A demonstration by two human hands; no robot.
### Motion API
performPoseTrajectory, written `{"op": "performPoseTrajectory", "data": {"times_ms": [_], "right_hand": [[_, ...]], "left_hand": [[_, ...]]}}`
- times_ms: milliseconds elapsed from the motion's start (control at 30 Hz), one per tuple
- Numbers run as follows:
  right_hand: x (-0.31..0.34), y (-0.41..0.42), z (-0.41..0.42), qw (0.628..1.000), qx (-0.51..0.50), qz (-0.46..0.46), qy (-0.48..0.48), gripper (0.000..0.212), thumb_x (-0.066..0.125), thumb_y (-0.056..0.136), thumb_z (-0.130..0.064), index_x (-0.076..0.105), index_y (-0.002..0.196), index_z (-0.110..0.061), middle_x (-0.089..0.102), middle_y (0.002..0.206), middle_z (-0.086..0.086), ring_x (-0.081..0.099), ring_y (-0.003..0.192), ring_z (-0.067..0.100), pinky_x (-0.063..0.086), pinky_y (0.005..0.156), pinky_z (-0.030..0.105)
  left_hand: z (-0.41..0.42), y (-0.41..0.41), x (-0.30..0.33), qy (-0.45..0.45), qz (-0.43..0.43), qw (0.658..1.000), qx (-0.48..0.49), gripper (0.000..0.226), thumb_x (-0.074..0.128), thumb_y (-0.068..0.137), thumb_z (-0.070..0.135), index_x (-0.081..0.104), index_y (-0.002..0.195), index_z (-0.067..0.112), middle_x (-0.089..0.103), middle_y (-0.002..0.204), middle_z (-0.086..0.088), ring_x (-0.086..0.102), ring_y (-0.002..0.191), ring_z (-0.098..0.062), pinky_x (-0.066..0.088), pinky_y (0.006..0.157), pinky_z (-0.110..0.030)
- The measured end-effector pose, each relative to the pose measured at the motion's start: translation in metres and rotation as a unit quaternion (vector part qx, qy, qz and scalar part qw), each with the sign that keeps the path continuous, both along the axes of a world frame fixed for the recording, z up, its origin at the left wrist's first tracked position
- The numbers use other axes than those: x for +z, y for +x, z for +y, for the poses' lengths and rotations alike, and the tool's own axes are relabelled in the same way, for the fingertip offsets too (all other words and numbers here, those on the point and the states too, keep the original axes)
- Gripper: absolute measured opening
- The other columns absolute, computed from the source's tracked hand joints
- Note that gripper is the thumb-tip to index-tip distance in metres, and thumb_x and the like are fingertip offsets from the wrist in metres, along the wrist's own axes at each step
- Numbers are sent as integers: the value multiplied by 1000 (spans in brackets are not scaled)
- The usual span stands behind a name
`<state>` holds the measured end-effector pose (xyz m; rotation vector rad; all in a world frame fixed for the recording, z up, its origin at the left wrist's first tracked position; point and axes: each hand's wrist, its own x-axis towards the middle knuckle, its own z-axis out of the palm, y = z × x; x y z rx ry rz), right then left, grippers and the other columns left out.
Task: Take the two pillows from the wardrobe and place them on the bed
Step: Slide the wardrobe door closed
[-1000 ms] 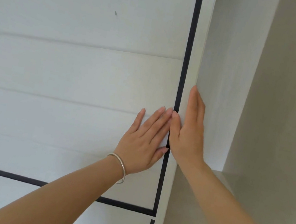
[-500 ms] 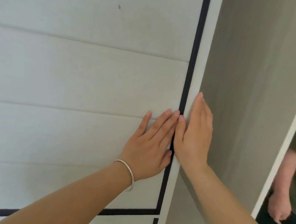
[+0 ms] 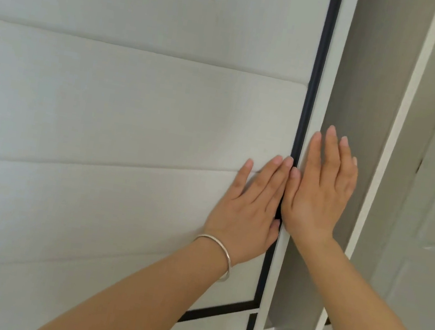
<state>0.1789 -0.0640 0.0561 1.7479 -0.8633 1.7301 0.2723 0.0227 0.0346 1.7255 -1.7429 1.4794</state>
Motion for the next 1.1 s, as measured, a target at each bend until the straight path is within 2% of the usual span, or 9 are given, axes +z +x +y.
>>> {"op": "performPoseTrajectory", "data": {"times_ms": [100, 267, 433, 600, 700, 833, 933, 1033, 1100], "right_hand": [[-4, -10, -11, 999, -42, -4, -6, 49, 32, 97, -26, 35, 141, -6, 33, 147, 17, 18, 138, 28, 4, 116, 38], [-8, -24, -26, 995, -101, 13, -22, 48, 30, 98, -26, 33, 143, -9, 26, 149, 10, 17, 138, 27, 5, 116, 41], [-5, -35, -35, 991, -129, 22, -20, 46, 31, 98, -26, 34, 143, -13, 17, 149, 7, 12, 138, 29, -2, 115, 41], [-8, -47, -45, 992, -122, -21, 3, 49, 33, 98, -33, 28, 144, -15, 18, 149, 21, 17, 138, 38, 7, 115, 49], [-8, -50, -45, 995, -53, -53, 63, 53, 34, 99, -33, 17, 144, -10, 18, 148, 33, 22, 137, 43, 25, 111, 52], [-11, -53, -47, 989, -10, -77, 123, 56, 26, 99, -40, 7, 143, -12, 16, 150, 31, 32, 131, 46, 36, 103, 54], [-12, -57, -49, 981, 4, -80, 176, 64, 24, 97, -45, 6, 147, -8, 16, 152, 26, 29, 134, 44, 37, 102, 55], [-11, -61, -50, 978, 15, -88, 189, 67, 24, 94, -44, 9, 147, -6, 25, 150, 23, 29, 135, 40, 38, 102, 53], [-11, -63, -52, 978, 14, -86, 189, 67, 25, 94, -43, 10, 147, -5, 32, 145, 24, 36, 131, 38, 43, 96, 52]], "left_hand": [[-11, -10, -3, 3, 3, 1000, -1, 77, 34, 91, 45, 5, 150, 4, 12, 161, -11, 5, 149, -24, -11, 117, -48], [-27, -24, -7, -4, 1, 1000, -16, 75, 28, 92, 43, 0, 150, 3, 8, 161, -13, 2, 149, -25, -12, 116, -49], [-41, -34, -5, -15, 0, 999, -29, 75, 28, 91, 42, 0, 149, 3, 11, 161, -12, 5, 149, -25, -11, 116, -49], [-50, -45, -6, -5, 1, 999, -44, 76, 28, 90, 41, 2, 148, 0, 14, 160, -12, 7, 149, -24, -10, 116, -49], [-57, -50, -6, -2, 2, 999, -53, 77, 32, 90, 40, 3, 148, -1, 16, 160, -12, 8, 149, -24, -9, 117, -48], [-63, -56, -7, 7, -1, 998, -58, 78, 36, 90, 40, 4, 148, 0, 19, 160, -12, 11, 149, -23, -10, 117, -46], [-68, -61, -6, 12, -6, 998, -55, 78, 38, 90, 42, 9, 149, 0, 20, 159, -12, 12, 149, -23, -6, 118, -46], [-72, -67, -3, 16, -4, 998, -55, 78, 38, 89, 42, 10, 149, 0, 20, 159, -11, 11, 149, -23, -7, 118, -45], [-73, -70, -3, 23, -4, 998, -52, 78, 37, 89, 41, 8, 149, 0, 18, 160, -12, 10, 149, -23, -9, 117, -45]]}}
